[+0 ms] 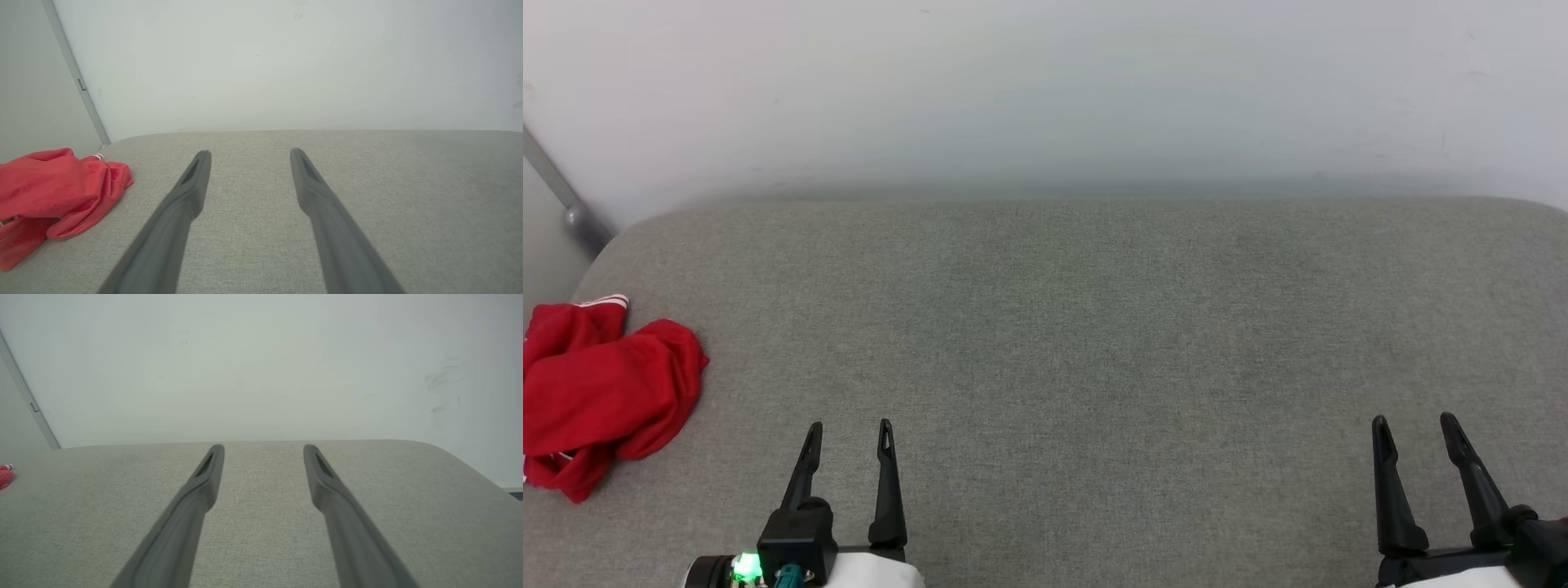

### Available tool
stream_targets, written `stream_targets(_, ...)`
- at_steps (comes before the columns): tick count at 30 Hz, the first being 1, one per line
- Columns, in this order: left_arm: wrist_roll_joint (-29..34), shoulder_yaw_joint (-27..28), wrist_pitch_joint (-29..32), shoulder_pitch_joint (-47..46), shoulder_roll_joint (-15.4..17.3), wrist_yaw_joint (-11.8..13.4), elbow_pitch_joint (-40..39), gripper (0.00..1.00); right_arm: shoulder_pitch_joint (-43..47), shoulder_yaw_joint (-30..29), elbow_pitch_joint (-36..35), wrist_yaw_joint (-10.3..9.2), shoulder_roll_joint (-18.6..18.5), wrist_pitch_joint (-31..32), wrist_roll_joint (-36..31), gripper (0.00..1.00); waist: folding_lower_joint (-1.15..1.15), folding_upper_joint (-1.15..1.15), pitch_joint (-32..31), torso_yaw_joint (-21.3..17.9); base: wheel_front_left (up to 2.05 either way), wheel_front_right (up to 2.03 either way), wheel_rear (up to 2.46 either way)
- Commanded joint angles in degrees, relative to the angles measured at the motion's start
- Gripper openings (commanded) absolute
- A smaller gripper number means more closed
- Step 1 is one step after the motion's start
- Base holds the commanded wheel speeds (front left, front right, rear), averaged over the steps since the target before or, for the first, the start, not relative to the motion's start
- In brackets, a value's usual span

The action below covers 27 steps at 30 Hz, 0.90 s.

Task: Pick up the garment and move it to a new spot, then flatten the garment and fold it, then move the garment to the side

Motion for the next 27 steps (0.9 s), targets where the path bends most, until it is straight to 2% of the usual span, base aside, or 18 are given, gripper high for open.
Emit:
stream_targets(1,0.33,0.06,-0.42,0.38,-0.09,0.26,-0.02,1.00,0.82,0.08,0.25,-0.02,0.13,-0.36,0.19,1.00,0.00,0.00,-0.02,0.01,0.00,0.00,0.00)
stream_targets(9,-0.38,-0.07,-0.34,0.40,-0.10,0.39,0.22,1.00,0.60,-0.03,1.62,-0.02,0.13,-0.34,3.52,1.00,0.00,0.00,0.12,0.04,0.00,0.00,0.00)
stream_targets(27,-0.78,-0.05,-0.34,-0.07,-0.11,0.81,0.62,1.00,0.64,0.33,1.58,-0.03,0.13,-0.34,3.77,1.00,0.00,0.00,0.25,0.88,0.00,0.00,0.00)
